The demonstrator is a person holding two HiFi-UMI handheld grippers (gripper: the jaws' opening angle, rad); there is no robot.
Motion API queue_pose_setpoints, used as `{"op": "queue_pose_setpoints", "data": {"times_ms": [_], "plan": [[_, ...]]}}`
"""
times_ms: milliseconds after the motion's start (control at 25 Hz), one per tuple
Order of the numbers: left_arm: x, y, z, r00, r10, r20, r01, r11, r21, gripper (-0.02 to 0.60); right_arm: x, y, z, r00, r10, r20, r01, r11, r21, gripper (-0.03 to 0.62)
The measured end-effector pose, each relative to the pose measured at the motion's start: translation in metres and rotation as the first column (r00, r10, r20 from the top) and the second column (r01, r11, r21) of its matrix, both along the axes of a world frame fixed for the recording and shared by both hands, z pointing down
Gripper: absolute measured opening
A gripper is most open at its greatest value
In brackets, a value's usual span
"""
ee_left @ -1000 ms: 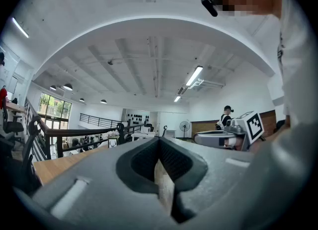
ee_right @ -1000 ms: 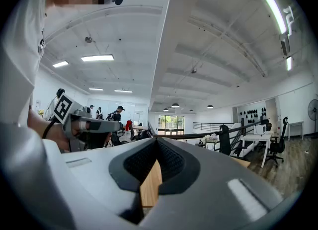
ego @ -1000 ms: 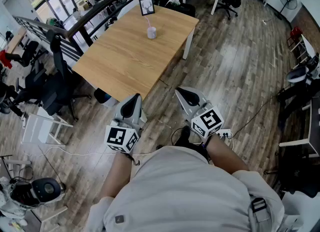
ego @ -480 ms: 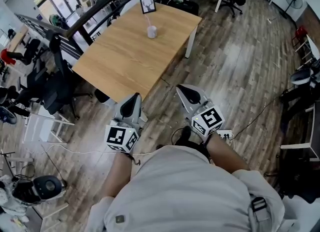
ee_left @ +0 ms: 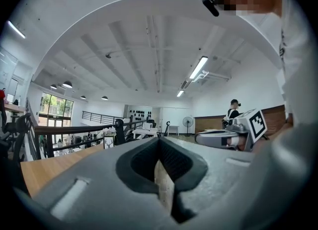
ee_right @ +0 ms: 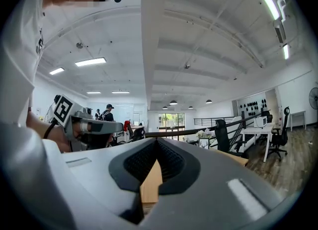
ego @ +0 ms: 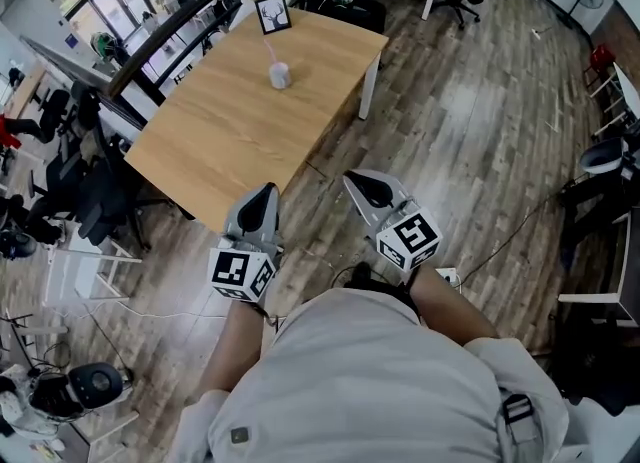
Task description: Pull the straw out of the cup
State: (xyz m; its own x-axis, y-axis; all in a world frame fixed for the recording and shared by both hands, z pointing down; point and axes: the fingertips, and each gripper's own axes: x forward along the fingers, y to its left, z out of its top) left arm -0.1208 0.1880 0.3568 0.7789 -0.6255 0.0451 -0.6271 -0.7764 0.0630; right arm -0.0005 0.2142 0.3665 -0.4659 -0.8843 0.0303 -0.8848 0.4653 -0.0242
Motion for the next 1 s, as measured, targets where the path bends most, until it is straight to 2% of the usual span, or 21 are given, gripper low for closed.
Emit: {"op": "queue_pose_setpoints", "data": {"times_ms": [200,400,560,760,1000], "plan": [[0.063,-0.029,0.004,1.000,0.003,0.009,-0.003,1.000,-0.005,0.005,0.053,-0.027,0.005,0.999,-0.031,0.009,0.032,0.999,-0.017,0.009],[0.095,-0.052,0.007,1.000,0.003,0.017,-0.003,1.000,-0.016,0.005,0.082,-0.053,0.009,0.998,-0.056,0.029,0.057,0.998,-0.031,0.009],[0.101,-0.075,0.015,1.000,-0.010,0.024,0.011,0.999,-0.043,0.005,0.085,-0.075,0.013,0.995,-0.093,0.035,0.094,0.995,-0.029,0.009],[0.099,-0.120,0.020,1.000,-0.010,0.007,0.011,0.998,-0.058,0.005,0.083,-0.119,0.018,0.995,-0.095,0.030,0.097,0.994,-0.047,0.009],[0.087,-0.188,0.019,1.000,-0.010,-0.003,0.010,0.999,-0.045,0.005,0.071,-0.188,0.019,0.995,-0.095,0.015,0.095,0.994,-0.049,0.009]]}}
